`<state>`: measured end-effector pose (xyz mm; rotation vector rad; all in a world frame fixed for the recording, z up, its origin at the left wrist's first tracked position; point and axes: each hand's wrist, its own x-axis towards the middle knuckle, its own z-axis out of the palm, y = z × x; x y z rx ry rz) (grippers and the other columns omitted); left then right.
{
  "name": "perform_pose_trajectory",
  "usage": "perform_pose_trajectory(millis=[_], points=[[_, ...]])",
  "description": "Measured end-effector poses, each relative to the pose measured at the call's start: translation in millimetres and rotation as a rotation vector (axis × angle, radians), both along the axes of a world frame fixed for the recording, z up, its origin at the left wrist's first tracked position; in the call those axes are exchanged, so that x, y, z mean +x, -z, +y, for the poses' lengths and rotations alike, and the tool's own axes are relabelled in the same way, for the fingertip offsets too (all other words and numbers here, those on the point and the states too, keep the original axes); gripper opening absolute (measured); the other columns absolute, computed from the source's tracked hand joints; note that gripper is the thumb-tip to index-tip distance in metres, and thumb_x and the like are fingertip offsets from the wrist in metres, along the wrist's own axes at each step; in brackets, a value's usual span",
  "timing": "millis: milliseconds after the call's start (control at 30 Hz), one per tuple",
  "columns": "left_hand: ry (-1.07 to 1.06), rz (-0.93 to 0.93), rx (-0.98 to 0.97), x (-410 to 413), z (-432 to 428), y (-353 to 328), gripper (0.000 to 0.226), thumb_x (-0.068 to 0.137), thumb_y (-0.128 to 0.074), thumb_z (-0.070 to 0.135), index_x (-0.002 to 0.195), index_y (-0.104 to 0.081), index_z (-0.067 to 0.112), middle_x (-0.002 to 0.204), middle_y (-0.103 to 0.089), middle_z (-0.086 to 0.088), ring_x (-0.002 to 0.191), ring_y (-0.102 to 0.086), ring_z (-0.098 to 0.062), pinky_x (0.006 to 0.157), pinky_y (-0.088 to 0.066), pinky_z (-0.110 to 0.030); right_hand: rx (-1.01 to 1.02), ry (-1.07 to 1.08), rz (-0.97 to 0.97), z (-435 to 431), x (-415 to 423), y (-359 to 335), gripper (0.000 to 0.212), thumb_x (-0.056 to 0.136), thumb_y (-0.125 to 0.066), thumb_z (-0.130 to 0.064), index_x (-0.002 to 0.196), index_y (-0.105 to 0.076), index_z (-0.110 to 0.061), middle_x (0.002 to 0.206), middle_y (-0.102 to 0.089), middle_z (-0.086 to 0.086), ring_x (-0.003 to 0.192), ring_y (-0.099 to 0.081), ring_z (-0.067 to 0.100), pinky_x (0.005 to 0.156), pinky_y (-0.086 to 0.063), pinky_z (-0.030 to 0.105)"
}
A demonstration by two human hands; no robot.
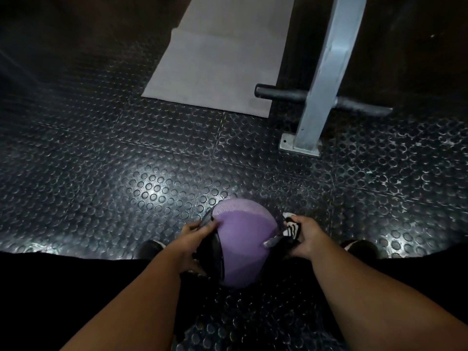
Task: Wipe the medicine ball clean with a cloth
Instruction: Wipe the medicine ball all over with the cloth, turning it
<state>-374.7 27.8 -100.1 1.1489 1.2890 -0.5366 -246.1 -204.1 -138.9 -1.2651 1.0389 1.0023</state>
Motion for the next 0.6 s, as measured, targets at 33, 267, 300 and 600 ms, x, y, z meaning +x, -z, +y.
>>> perform_pose_trajectory(millis=[33, 267, 300, 600], points=[[-0.041, 0.028, 0.025, 3, 3, 6, 0.095, 0.058, -0.071, 0.078, 0.131, -0.037, 0.029, 0.132, -0.042, -0.007, 0.121, -0.045, -0.048, 0.072, -0.046, -0.078, 0.003, 0.027, 0.0, 4, -2, 2, 0.023, 0.09, -0.048, -0.027, 0.078, -0.058, -0.011, 0.072, -0.057, 0.01, 0.069, -0.054, 0.027, 0.08, -0.046, 0.042], [-0.183, 0.122, 0.04, 5, 16, 57, 0.064, 0.097, -0.041, 0.061, 0.118, -0.068, 0.008, 0.103, -0.073, -0.018, 0.097, -0.066, -0.035, 0.082, -0.054, -0.041, -0.003, 0.008, 0.04, 21, -12, 20, 0.03, 0.095, -0.042, -0.031, 0.08, -0.058, -0.01, 0.064, -0.062, 0.014, 0.072, -0.055, 0.028, 0.083, -0.043, 0.043], [-0.167, 0.104, 0.001, 7, 14, 52, 0.059, 0.098, -0.042, 0.057, 0.106, -0.072, 0.007, 0.088, -0.074, -0.015, 0.088, -0.066, -0.033, 0.074, -0.052, -0.035, 0.006, 0.001, 0.03, 26, -13, 23, 0.028, 0.094, -0.043, -0.031, 0.083, -0.059, -0.012, 0.071, -0.061, 0.015, 0.073, -0.056, 0.028, 0.078, -0.045, 0.039], [-0.18, 0.025, -0.072, 36, 6, 59, 0.069, 0.099, -0.035, 0.062, 0.1, -0.074, 0.005, 0.071, -0.073, -0.013, 0.079, -0.067, -0.03, 0.066, -0.049, -0.032, -0.038, -0.017, -0.099, 34, -7, 33, 0.036, 0.099, -0.039, -0.035, 0.088, -0.063, -0.01, 0.078, -0.065, 0.013, 0.071, -0.059, 0.028, 0.058, -0.043, 0.032]])
